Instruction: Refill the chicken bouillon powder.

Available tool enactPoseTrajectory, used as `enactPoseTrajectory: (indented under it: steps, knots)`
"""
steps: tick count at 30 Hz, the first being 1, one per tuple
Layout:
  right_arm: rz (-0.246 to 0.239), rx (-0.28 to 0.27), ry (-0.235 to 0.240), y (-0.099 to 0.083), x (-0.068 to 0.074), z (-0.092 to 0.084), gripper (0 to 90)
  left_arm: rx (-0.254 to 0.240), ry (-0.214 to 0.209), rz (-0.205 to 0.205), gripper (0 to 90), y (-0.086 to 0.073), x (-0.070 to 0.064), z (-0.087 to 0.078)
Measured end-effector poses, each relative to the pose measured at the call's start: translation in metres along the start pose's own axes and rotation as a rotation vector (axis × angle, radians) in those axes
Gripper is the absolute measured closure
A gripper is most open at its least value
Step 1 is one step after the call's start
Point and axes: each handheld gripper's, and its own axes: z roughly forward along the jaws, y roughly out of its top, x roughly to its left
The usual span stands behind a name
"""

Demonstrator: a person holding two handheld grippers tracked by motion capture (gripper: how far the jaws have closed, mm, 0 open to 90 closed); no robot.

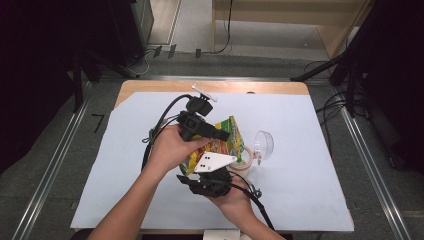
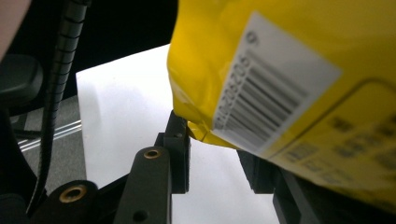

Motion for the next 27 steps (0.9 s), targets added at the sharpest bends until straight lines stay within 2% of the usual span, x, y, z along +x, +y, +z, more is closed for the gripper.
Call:
enactPoseTrajectory:
  steps: [1,2,10,16,23,27]
  knots:
    - [0.013,-0.002,0.006,-0.0004,-0.0001,0.0006,68.0,-0.002,-0.004,0.000,76.3,-0.0003,-0.0012,-0.0003]
    - [0.014,-0.008,0.006,-0.0009,-0.0004,0.0008,68.1,-0.004,-0.001,0.011,76.5,-0.0006,-0.0020,-0.0006]
    - [-0.001,-0.004,0.003,-0.0007,-0.0004,-0.0008,67.3,-0.006,0.016,0.019,76.5,-0.0003,-0.0056,-0.0007]
    - [0.008,-0.010,0.006,-0.0003,0.0003,-0.0015,67.7,-0.010,0.028,0.030,76.2,-0.0004,-0.0097,-0.0014]
    - [0.011,-0.002,0.008,0.0005,0.0008,-0.0026,67.3,-0.009,0.010,0.016,75.9,0.0007,-0.0069,-0.0006]
    - [0.008,0.004,0.004,0.0016,0.0006,-0.0038,67.5,-0.003,0.012,0.022,75.7,0.0013,-0.0079,-0.0003]
